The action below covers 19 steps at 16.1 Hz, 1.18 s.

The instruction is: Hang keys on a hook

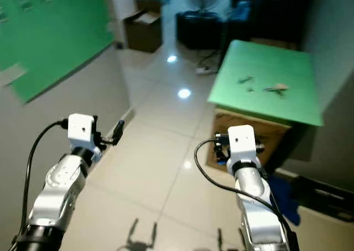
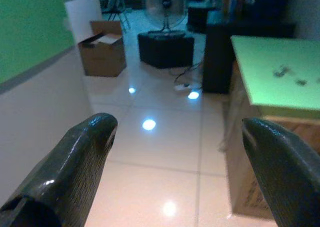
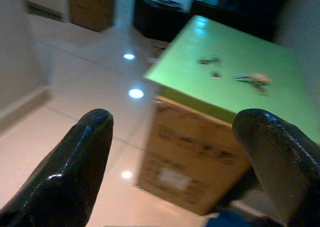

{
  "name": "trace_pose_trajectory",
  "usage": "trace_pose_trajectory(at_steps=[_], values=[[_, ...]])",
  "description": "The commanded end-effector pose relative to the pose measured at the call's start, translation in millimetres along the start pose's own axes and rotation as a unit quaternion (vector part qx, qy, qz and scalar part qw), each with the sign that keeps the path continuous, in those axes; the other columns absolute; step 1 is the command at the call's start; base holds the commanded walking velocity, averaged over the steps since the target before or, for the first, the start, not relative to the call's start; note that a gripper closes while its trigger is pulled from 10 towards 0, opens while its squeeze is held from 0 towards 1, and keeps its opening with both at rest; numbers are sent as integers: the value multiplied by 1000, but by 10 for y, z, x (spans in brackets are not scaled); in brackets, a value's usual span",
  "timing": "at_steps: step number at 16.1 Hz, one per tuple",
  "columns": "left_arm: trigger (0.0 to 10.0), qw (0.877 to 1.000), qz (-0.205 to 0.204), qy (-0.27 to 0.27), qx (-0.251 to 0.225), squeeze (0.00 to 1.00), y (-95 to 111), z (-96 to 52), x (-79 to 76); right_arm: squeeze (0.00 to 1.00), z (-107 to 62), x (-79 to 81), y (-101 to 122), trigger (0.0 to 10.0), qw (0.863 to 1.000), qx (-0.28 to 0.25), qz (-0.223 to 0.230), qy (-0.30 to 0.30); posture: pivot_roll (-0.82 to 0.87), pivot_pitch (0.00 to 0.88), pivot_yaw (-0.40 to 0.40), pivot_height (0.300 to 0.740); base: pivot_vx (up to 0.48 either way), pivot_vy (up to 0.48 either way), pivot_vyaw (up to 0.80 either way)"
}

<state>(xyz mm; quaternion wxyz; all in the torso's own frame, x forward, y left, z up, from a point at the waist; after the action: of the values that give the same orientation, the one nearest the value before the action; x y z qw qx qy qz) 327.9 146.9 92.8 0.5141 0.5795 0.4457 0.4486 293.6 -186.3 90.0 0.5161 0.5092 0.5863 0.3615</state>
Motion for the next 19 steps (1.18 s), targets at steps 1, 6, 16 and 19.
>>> trace_pose_trajectory(at_steps=[1,6,16,19], values=[[10000,1000,5,-3,-8,0,45,21,-20,0,36,3,51,10000,1000,-10,-14,-7,-132,0,38,740,401,0,0],[10000,1000,8,12,-9,0,39,15,38,0,84,48,110,10000,1000,-18,7,15,-110,0,25,740,401,0,0],[10000,999,16,33,-7,0,29,-19,143,0,167,187,146,10000,998,-28,20,45,-73,0,12,740,403,0,0],[10000,999,20,30,-8,0,43,-21,150,0,172,142,111,10000,998,-18,56,27,-73,0,21,740,404,0,-488]])
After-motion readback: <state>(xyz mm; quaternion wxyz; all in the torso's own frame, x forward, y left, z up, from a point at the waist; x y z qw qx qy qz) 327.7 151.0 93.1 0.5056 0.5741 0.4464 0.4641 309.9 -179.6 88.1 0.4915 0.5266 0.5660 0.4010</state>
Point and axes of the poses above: a point about 5 cm out from each wrist's last joint towards the gripper, its own z axis pointing out of the wrist towards the gripper, its own y axis along the axis of the wrist's last joint, x = y × z, the point moved 4 cm from there along z, pointing out of the wrist towards the gripper, and after that the axes turned 3 degrees about z, right-handed, at the moved point
